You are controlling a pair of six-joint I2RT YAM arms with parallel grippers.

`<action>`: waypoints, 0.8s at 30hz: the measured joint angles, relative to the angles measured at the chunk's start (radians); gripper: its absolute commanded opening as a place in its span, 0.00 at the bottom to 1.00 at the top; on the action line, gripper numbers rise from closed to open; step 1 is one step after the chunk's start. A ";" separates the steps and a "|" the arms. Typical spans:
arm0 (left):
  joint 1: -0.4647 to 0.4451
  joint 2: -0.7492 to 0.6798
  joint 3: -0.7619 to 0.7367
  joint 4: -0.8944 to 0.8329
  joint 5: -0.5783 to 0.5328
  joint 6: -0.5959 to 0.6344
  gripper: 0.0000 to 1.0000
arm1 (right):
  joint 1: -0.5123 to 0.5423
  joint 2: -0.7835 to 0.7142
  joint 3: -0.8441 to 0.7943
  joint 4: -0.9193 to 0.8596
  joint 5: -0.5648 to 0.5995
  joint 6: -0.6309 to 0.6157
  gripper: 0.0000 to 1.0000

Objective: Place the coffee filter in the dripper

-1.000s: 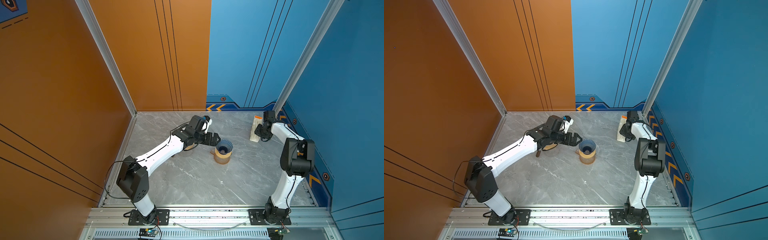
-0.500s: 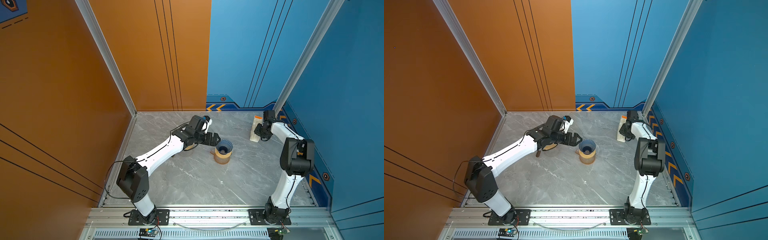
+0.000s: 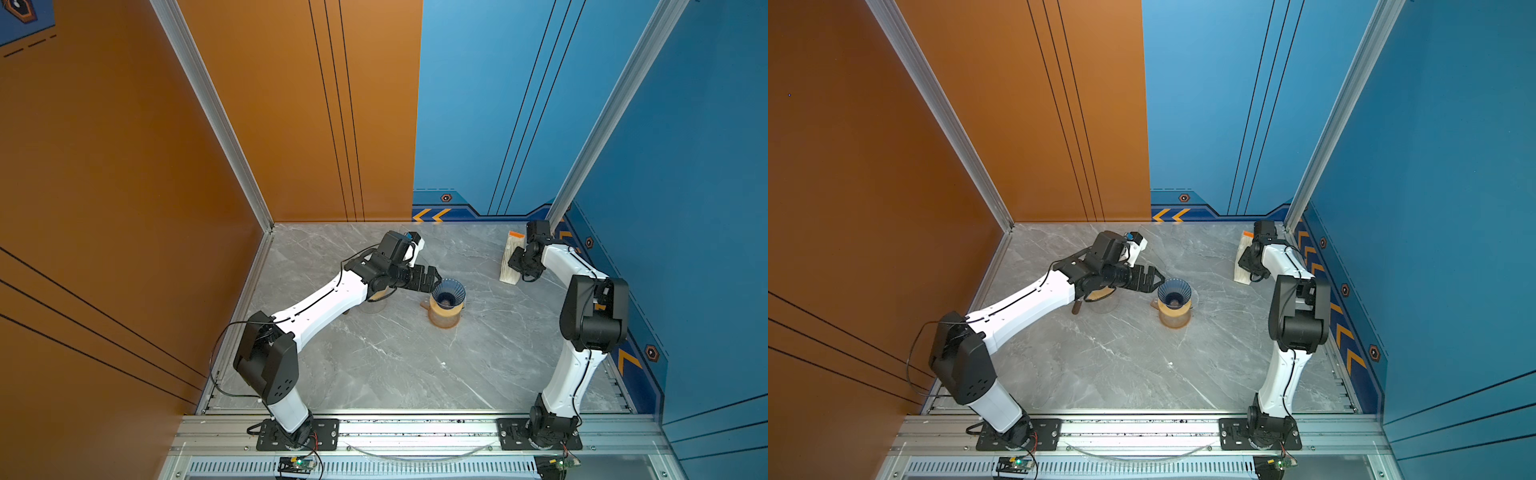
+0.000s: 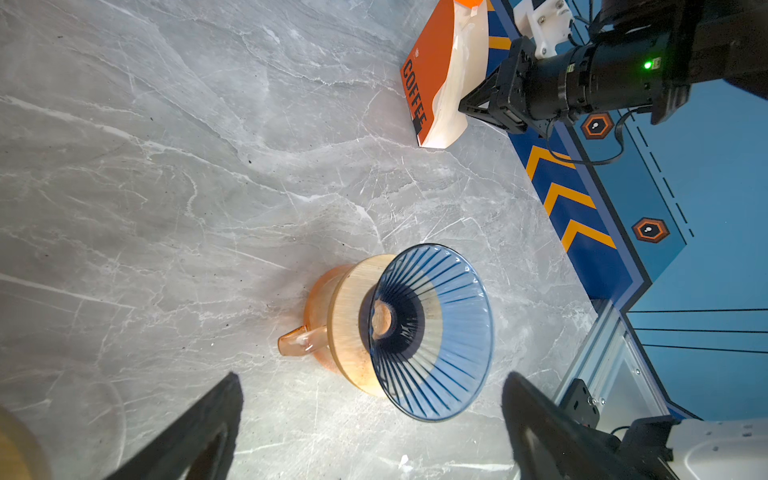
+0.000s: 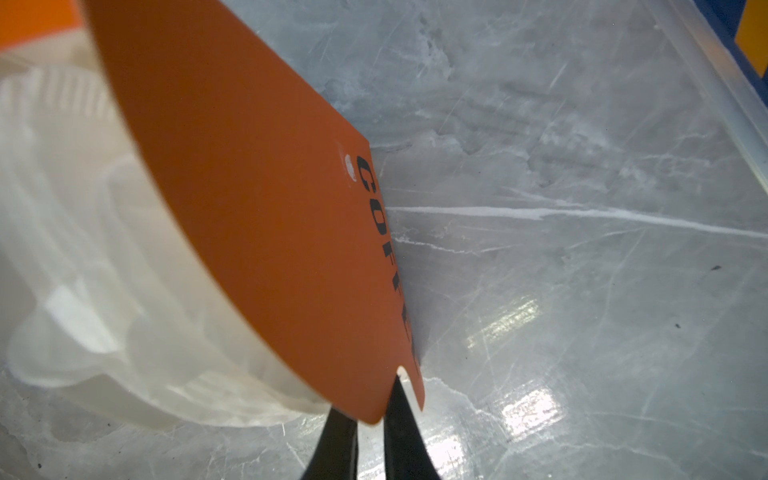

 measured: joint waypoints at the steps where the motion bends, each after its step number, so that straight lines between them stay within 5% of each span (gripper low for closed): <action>1: 0.000 0.000 0.000 0.000 0.000 0.000 0.98 | 0.000 0.003 0.002 0.000 0.000 0.000 0.10; 8: 0.000 0.003 0.000 0.000 0.000 0.000 0.98 | 0.000 0.034 0.015 0.000 0.001 -0.008 0.00; 17: 0.000 0.005 0.001 0.000 0.000 0.000 0.98 | 0.000 0.034 0.015 0.000 0.001 -0.011 0.00; 20: 0.000 0.006 0.005 -0.001 0.000 0.000 0.98 | 0.000 0.022 0.006 0.000 0.000 -0.012 0.13; 24: 0.000 0.006 0.013 0.000 0.000 0.000 0.98 | 0.000 -0.019 -0.019 0.000 0.000 -0.015 0.17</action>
